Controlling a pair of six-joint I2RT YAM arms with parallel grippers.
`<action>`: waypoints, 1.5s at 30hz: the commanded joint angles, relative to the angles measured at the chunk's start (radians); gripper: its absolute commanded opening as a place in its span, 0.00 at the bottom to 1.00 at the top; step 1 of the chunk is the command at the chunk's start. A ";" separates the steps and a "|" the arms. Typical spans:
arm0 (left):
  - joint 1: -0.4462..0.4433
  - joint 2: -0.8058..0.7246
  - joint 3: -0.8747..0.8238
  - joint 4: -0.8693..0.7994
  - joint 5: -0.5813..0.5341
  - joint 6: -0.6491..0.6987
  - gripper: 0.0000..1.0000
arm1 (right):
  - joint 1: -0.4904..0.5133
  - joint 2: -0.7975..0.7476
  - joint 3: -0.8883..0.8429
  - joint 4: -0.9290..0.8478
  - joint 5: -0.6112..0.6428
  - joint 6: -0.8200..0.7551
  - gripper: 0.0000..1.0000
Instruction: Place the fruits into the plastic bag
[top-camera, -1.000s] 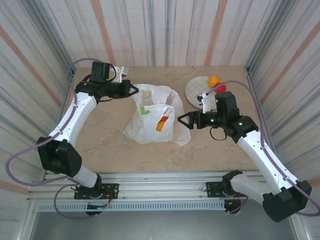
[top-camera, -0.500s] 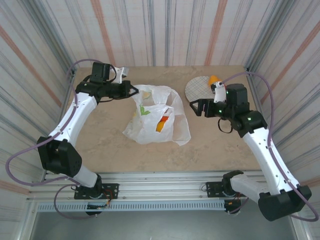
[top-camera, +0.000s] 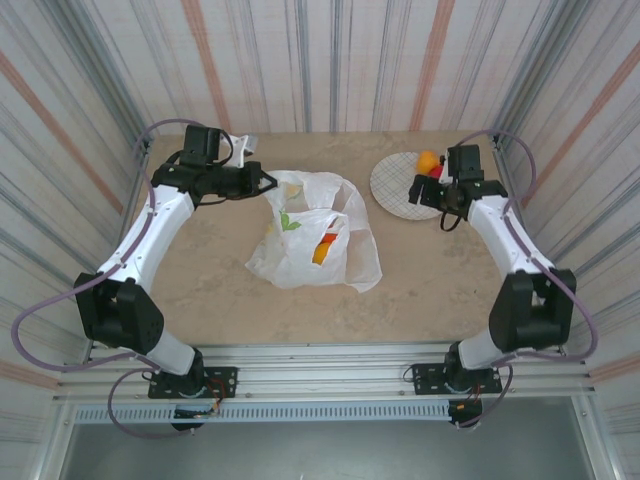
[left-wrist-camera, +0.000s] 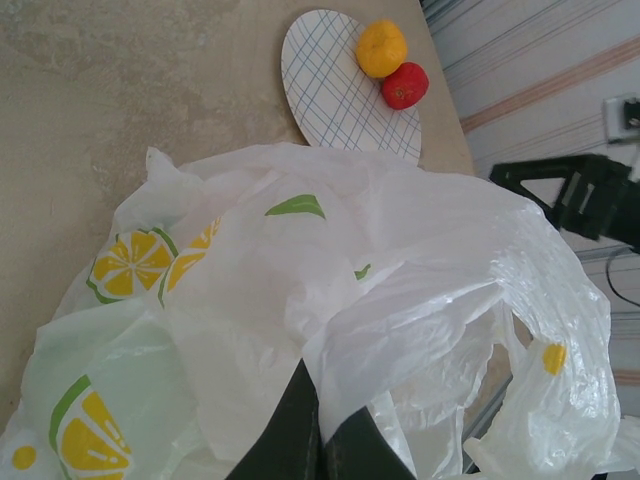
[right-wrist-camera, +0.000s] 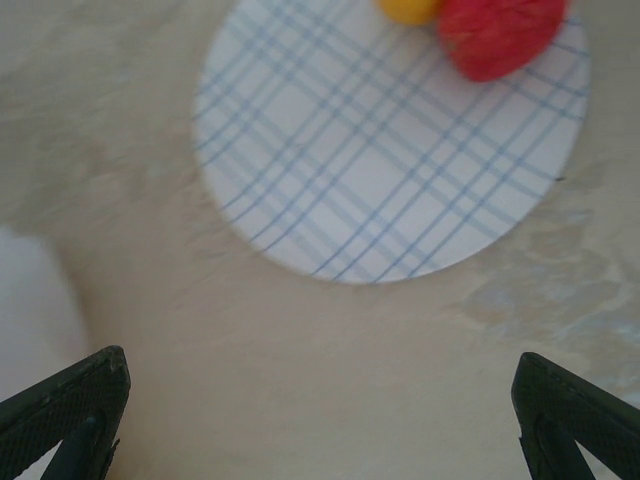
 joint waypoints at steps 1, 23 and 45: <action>0.011 -0.025 -0.016 0.017 0.005 -0.007 0.00 | -0.037 0.112 0.092 0.041 0.125 0.009 0.98; 0.014 -0.020 -0.017 0.020 0.008 -0.011 0.00 | -0.036 0.698 0.657 -0.066 0.347 -0.408 1.00; 0.048 -0.012 -0.022 0.036 0.044 -0.037 0.00 | -0.044 0.853 0.811 -0.129 0.324 -0.488 0.83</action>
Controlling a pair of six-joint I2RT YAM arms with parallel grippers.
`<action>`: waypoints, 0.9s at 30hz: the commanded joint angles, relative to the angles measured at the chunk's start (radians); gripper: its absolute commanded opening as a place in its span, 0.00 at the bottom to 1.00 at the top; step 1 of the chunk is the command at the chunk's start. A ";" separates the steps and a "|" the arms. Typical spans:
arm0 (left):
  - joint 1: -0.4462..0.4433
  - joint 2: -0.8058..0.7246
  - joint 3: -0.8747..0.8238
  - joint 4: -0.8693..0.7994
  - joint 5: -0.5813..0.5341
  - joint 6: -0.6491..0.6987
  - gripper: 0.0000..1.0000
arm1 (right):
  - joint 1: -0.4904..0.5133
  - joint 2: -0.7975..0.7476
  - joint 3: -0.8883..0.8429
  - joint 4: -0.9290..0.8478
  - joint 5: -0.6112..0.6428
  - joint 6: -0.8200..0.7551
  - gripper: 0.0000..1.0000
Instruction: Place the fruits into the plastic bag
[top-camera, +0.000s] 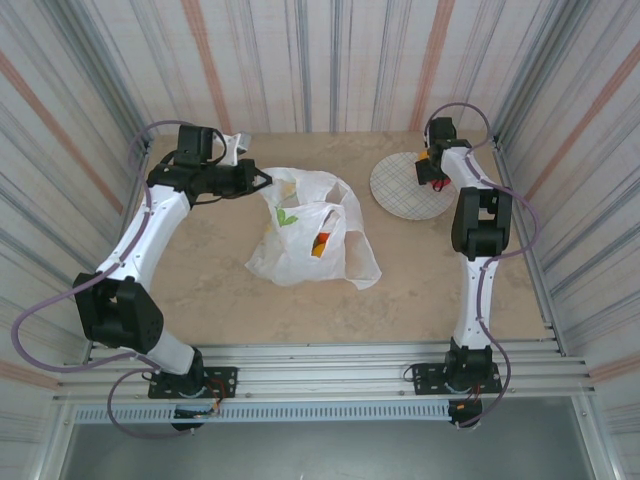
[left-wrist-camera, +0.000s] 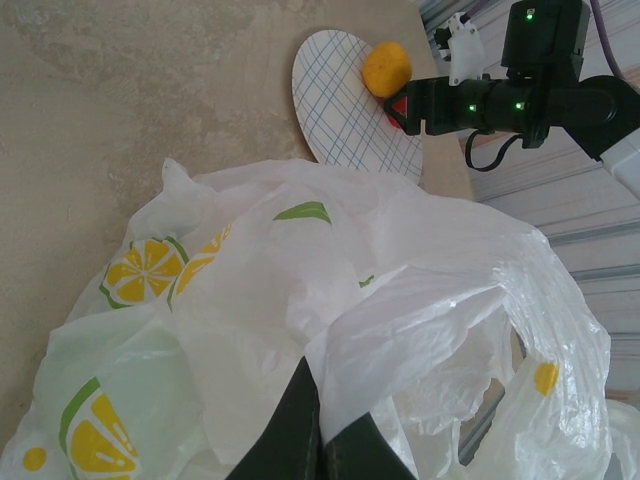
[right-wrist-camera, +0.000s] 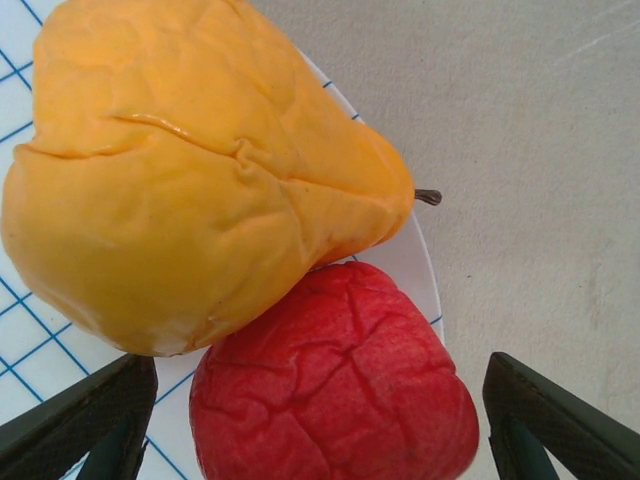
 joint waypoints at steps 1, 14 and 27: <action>0.009 -0.012 -0.011 0.010 0.021 -0.012 0.00 | -0.004 0.032 0.048 -0.033 -0.012 -0.022 0.82; 0.012 -0.023 -0.009 0.013 0.029 -0.018 0.00 | -0.004 0.007 0.036 -0.059 -0.026 -0.006 0.66; 0.014 -0.051 -0.022 0.043 0.067 -0.044 0.00 | 0.028 -0.497 -0.504 0.093 -0.177 0.211 0.55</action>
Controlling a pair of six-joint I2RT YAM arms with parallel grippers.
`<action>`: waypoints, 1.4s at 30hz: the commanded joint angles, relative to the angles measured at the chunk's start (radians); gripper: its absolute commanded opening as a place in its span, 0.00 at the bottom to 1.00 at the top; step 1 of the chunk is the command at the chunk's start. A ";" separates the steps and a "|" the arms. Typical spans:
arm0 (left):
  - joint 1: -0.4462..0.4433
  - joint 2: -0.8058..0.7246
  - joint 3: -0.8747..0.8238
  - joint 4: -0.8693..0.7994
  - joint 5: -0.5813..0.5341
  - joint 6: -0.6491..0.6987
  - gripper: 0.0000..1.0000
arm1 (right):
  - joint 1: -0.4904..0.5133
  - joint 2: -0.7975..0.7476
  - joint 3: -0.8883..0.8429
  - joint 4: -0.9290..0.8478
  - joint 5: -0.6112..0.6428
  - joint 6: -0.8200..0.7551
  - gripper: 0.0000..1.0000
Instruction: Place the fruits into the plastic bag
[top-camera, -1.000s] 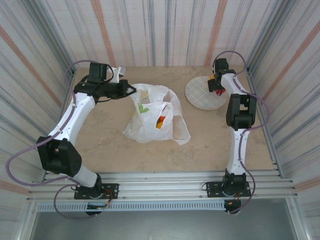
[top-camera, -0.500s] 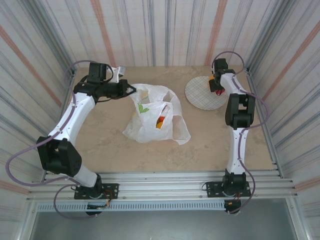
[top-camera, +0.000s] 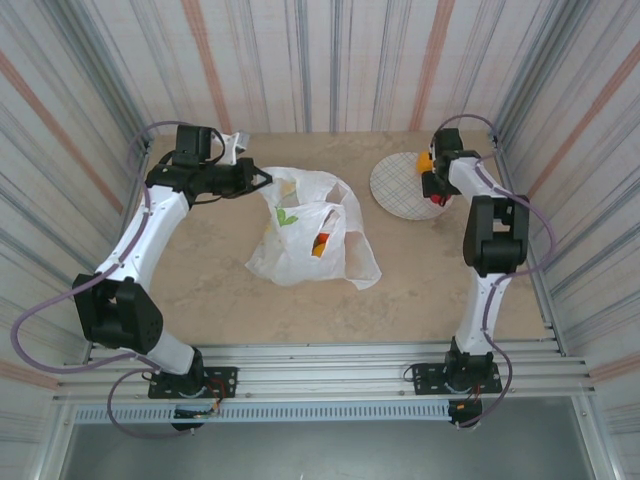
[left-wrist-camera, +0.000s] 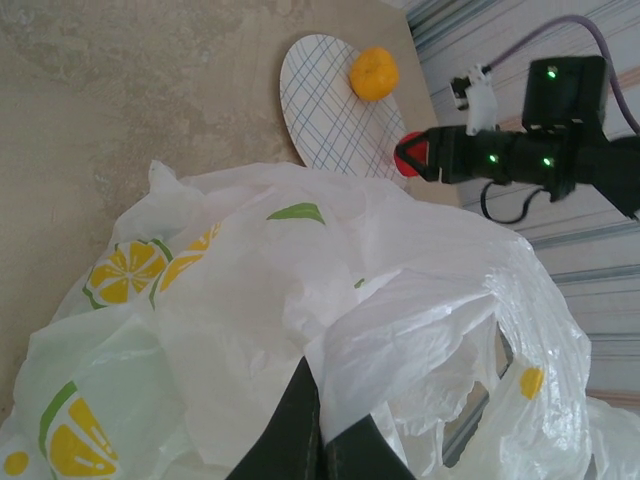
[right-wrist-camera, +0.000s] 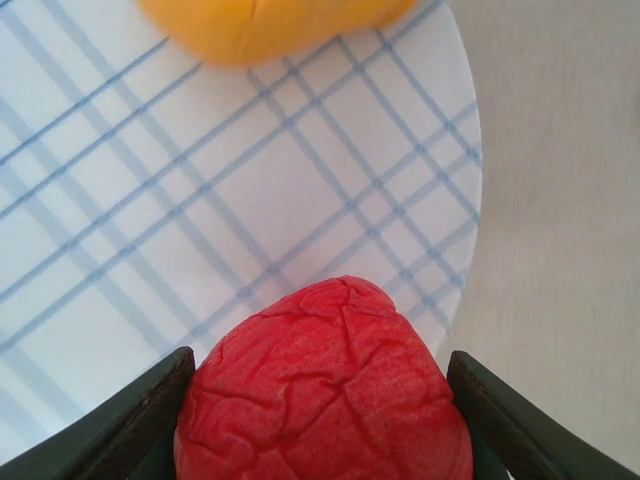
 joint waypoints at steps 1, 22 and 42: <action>0.008 -0.044 -0.018 0.030 0.045 -0.024 0.00 | 0.032 -0.235 -0.158 0.068 -0.108 0.118 0.55; 0.000 -0.035 -0.024 0.039 0.054 -0.038 0.00 | 0.478 -1.193 -0.818 0.166 -0.610 0.430 0.56; -0.044 -0.015 -0.019 0.034 0.072 -0.023 0.00 | 0.590 -0.801 -0.839 0.563 -0.327 0.543 0.54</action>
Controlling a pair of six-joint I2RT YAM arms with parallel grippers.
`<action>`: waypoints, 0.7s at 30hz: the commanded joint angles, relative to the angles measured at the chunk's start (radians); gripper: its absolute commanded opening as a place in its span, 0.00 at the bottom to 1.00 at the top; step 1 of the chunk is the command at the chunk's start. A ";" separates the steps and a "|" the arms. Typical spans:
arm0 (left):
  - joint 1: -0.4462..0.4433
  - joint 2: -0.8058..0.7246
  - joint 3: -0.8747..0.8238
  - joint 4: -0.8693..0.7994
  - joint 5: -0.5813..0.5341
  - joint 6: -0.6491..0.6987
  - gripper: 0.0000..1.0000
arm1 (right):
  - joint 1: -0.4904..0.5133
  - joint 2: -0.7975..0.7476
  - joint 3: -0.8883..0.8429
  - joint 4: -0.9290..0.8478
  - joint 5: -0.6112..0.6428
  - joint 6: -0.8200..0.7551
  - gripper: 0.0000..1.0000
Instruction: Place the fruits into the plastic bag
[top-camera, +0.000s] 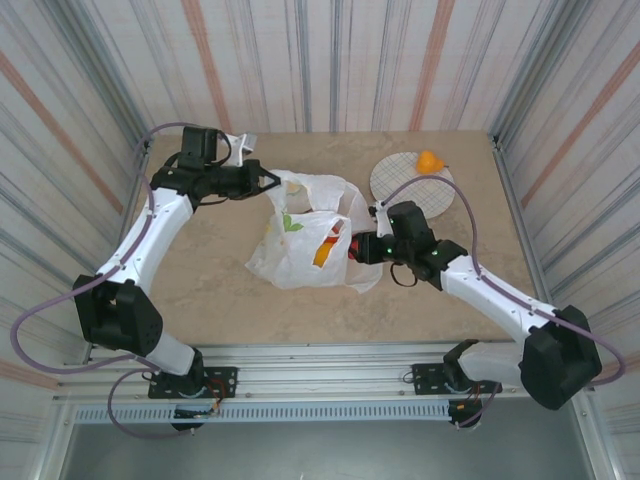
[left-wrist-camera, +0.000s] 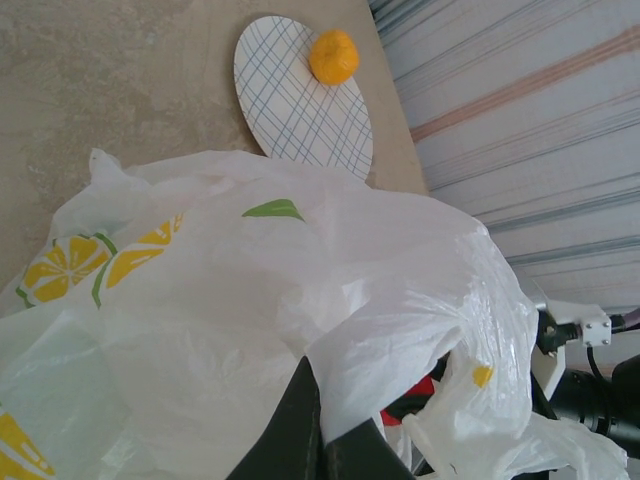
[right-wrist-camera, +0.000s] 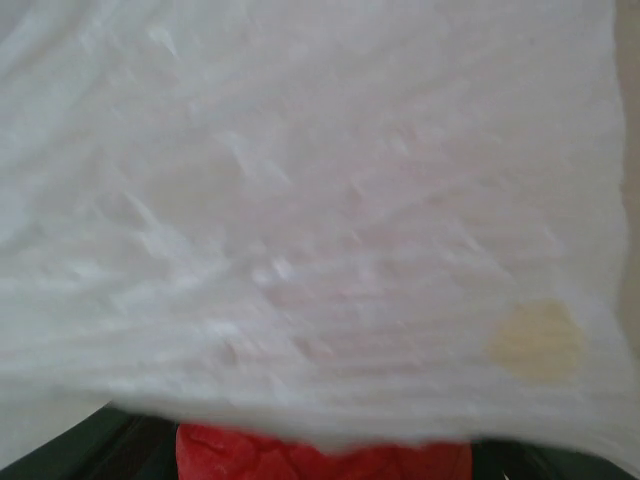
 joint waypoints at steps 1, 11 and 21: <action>-0.009 -0.007 -0.003 0.003 0.028 0.006 0.00 | 0.048 0.050 -0.009 0.152 0.066 0.073 0.54; -0.033 0.001 -0.006 0.012 0.031 0.005 0.00 | 0.183 0.239 0.085 0.382 0.118 0.186 0.57; -0.032 -0.006 -0.009 0.013 0.022 0.004 0.00 | 0.220 0.465 0.227 0.404 0.077 0.264 0.64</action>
